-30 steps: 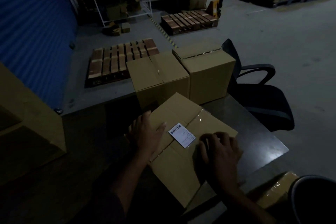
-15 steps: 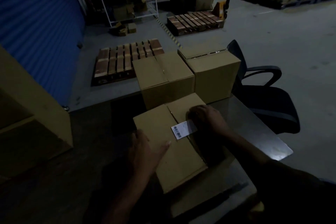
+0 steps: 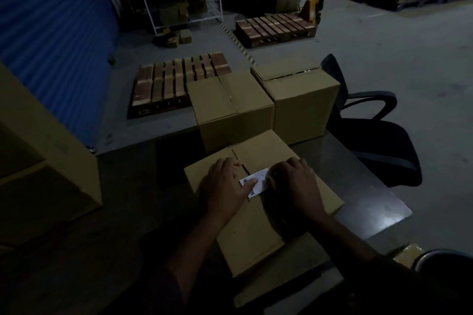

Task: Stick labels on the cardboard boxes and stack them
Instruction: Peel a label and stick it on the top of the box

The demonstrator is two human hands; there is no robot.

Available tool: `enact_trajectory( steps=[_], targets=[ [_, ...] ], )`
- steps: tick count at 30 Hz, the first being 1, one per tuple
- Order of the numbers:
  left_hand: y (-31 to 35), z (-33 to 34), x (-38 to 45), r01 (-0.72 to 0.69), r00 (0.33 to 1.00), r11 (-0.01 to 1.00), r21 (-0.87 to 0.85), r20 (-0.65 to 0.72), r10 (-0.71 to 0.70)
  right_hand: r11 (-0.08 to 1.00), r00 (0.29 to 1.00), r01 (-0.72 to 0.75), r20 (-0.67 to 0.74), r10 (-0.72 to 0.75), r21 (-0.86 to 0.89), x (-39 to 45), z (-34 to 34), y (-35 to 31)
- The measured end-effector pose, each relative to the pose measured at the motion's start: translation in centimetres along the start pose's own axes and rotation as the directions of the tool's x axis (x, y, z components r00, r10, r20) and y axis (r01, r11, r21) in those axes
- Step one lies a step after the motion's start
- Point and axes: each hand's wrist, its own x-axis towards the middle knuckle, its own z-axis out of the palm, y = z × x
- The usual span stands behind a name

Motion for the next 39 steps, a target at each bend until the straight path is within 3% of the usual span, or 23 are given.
enact_trajectory(
  steps=[20, 39],
  targets=[
    [-0.8, 1.2, -0.2, -0.168, 0.985, 0.983, 0.081, 0.057, 0.163, 0.999, 0.995, 0.021, 0.092, -0.026, 0.050, 0.5, -0.3, 0.3],
    [-1.0, 1.2, -0.2, -0.158, 0.987, 0.987, 0.023, 0.028, 0.157, 0.999, 0.999, 0.035, 0.000, -0.035, 0.029, -0.2, -0.2, 0.3]
  ],
)
